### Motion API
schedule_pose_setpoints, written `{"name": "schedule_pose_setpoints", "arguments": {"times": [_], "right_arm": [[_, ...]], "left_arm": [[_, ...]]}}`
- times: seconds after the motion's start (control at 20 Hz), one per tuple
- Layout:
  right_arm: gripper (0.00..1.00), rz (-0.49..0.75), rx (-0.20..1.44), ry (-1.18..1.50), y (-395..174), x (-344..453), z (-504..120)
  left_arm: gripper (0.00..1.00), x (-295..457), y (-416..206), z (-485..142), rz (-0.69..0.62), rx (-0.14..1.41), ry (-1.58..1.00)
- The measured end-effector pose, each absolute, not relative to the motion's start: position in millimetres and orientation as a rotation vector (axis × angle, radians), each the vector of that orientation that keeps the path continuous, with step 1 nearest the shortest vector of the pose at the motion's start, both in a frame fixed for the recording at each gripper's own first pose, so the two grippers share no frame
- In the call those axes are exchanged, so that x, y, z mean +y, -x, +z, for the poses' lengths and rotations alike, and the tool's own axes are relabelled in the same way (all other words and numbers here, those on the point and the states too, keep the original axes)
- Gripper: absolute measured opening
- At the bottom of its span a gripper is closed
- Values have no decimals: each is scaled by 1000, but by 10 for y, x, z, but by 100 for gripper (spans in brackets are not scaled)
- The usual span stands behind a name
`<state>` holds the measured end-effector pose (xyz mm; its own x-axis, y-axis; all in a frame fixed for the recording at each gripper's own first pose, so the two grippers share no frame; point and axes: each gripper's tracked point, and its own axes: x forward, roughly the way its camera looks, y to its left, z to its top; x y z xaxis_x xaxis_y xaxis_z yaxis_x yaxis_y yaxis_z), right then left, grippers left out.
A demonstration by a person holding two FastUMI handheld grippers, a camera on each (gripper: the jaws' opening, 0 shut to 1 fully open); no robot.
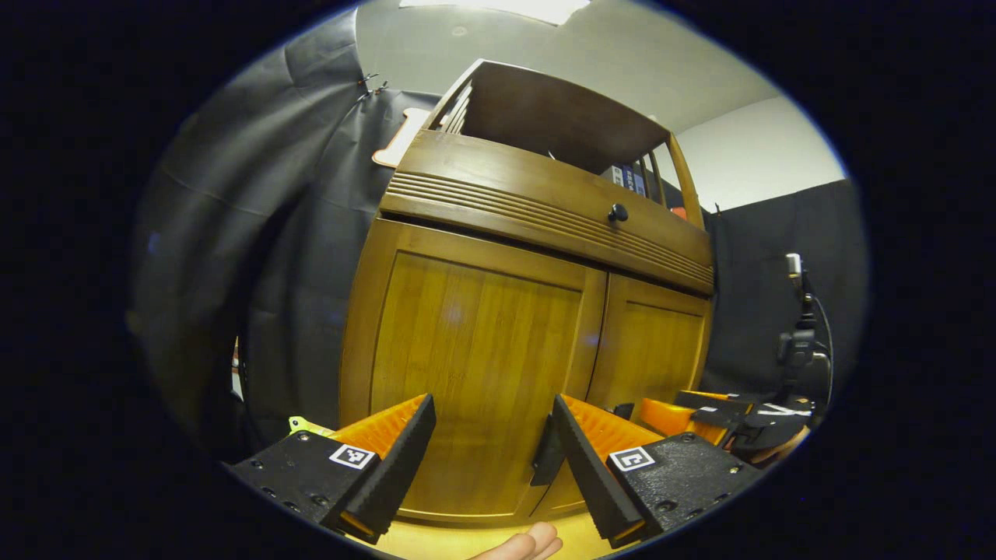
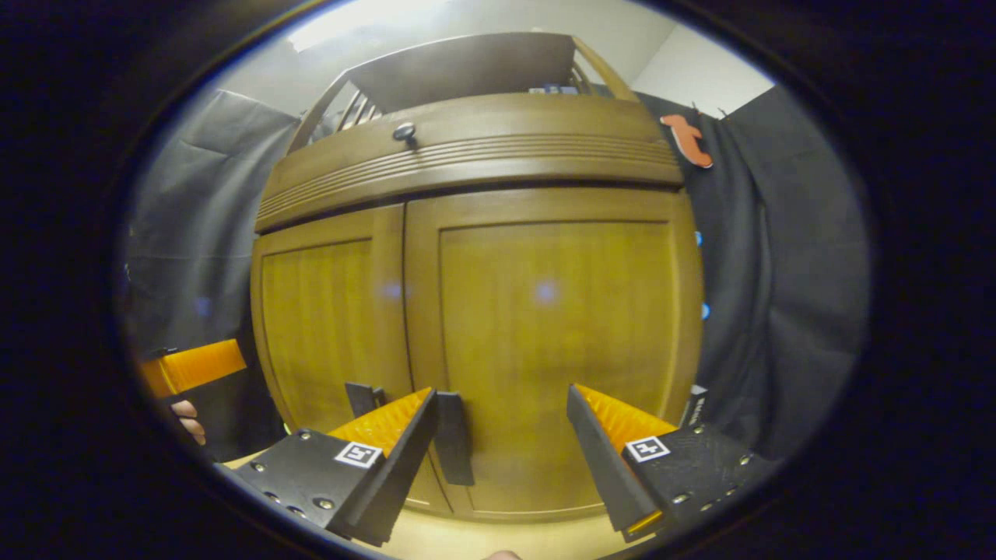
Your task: Open the right door of the double-door shoe cabinet with the right hand, and open the left door with the left hand.
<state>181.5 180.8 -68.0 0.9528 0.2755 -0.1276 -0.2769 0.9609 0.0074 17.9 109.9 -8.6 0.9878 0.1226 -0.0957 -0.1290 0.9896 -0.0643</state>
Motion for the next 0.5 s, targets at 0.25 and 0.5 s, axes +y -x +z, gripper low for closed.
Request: {"name": "schedule_pose_setpoints", "arguments": {"times": [0.25, 0.5], "right_arm": [[96, 255, 183, 34, -2076, 2122, -1026], [27, 311, 241, 17, -2071, 2234, -1134]], "left_arm": [[94, 1000, -94, -31, 104, 97, 38], [94, 746, 37, 81, 42, 63, 24]]}}
